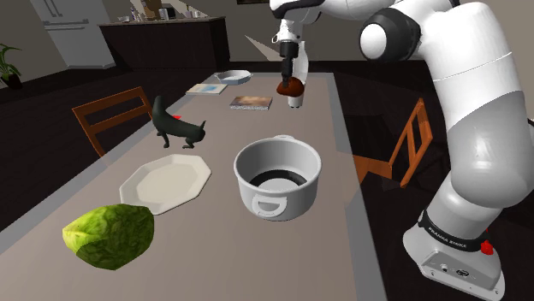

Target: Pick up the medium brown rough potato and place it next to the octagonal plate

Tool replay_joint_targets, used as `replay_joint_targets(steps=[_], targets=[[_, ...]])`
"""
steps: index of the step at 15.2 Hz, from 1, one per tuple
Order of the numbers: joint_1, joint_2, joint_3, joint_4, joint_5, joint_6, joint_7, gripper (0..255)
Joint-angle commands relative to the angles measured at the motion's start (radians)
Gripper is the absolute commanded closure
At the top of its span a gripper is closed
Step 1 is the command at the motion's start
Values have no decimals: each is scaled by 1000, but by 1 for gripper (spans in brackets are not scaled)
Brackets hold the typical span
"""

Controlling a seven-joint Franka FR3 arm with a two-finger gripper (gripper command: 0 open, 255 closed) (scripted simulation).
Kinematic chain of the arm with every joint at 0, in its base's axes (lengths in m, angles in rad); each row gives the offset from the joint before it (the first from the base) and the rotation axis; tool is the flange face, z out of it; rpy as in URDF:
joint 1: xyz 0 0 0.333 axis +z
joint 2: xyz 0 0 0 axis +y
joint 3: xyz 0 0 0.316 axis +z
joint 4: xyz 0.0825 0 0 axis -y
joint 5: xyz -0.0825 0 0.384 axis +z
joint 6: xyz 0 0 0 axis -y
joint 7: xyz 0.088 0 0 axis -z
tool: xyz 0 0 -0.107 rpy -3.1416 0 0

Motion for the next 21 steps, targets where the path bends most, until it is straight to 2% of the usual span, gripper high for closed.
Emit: replay_joint_targets(steps=[1,5,10,15,21], targets=[[23,-32,1,-43,-5,14,14,255],[113,-144,9,-217,-23,97,71,255],[208,-248,33,-372,-39,179,158,255],[291,-324,67,-480,-47,246,253,255],[381,-381,117,-561,-50,314,374,255]])
